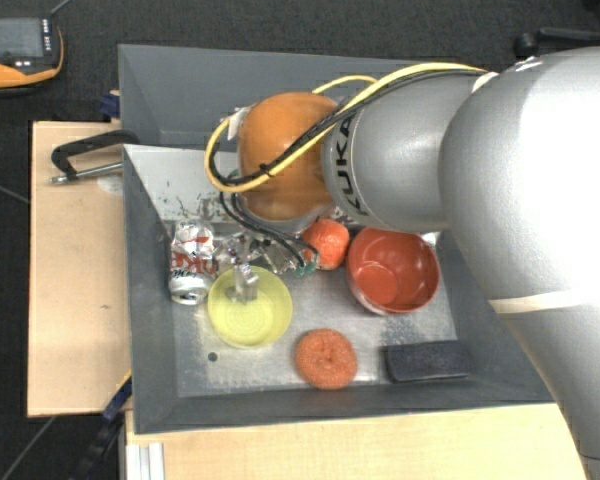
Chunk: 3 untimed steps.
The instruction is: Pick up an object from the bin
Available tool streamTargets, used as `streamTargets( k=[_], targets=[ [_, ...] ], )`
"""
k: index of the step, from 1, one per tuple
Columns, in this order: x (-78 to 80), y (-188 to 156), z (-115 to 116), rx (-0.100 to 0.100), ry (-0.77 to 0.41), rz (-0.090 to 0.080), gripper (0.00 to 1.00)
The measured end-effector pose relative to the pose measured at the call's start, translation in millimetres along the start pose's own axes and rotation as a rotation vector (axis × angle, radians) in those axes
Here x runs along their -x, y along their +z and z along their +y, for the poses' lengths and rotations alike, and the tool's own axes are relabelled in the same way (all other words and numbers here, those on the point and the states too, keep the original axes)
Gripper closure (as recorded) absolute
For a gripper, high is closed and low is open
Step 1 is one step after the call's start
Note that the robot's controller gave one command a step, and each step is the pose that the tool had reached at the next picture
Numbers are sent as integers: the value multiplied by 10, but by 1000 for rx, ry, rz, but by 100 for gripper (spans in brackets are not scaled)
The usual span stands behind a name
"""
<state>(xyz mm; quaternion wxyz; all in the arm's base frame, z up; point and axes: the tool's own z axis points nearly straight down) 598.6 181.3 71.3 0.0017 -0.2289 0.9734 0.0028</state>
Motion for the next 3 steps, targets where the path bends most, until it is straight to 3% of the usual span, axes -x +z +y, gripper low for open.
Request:
streamTargets(
  k=[1,2,3],
  targets=[
    [69,-315,350,0,207,-7,100],
    [-231,-575,669,3,404,-8,100],
    [-232,-570,659,3,405,-8,100]
  ],
)
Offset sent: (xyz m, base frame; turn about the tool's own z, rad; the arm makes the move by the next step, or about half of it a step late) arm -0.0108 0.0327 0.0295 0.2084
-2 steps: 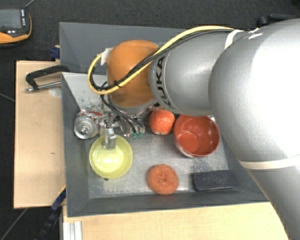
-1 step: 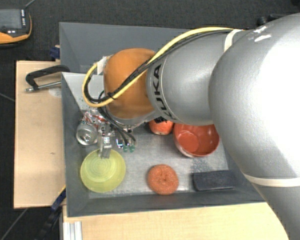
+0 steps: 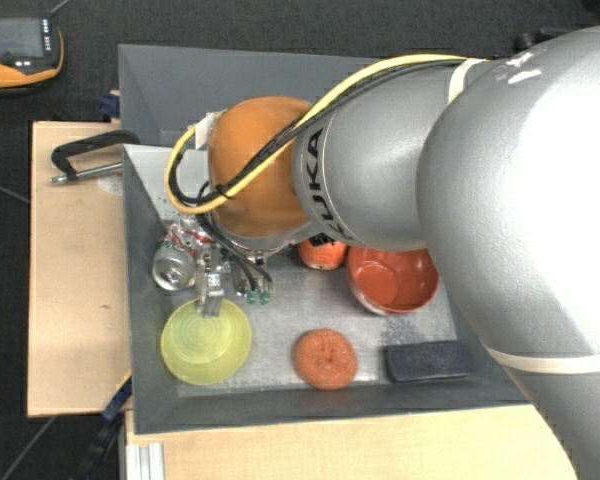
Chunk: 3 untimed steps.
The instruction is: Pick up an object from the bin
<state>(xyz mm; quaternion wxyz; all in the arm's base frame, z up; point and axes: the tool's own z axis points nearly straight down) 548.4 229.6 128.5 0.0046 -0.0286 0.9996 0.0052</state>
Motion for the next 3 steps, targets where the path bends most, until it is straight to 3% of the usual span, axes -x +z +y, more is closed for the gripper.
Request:
streamTargets(
  k=[1,2,3],
  targets=[
    [-395,601,-381,-1,33,2,100],
    [-299,-305,-676,2,280,-6,100],
    [342,-1405,-1338,5,353,-23,100]
  ],
)
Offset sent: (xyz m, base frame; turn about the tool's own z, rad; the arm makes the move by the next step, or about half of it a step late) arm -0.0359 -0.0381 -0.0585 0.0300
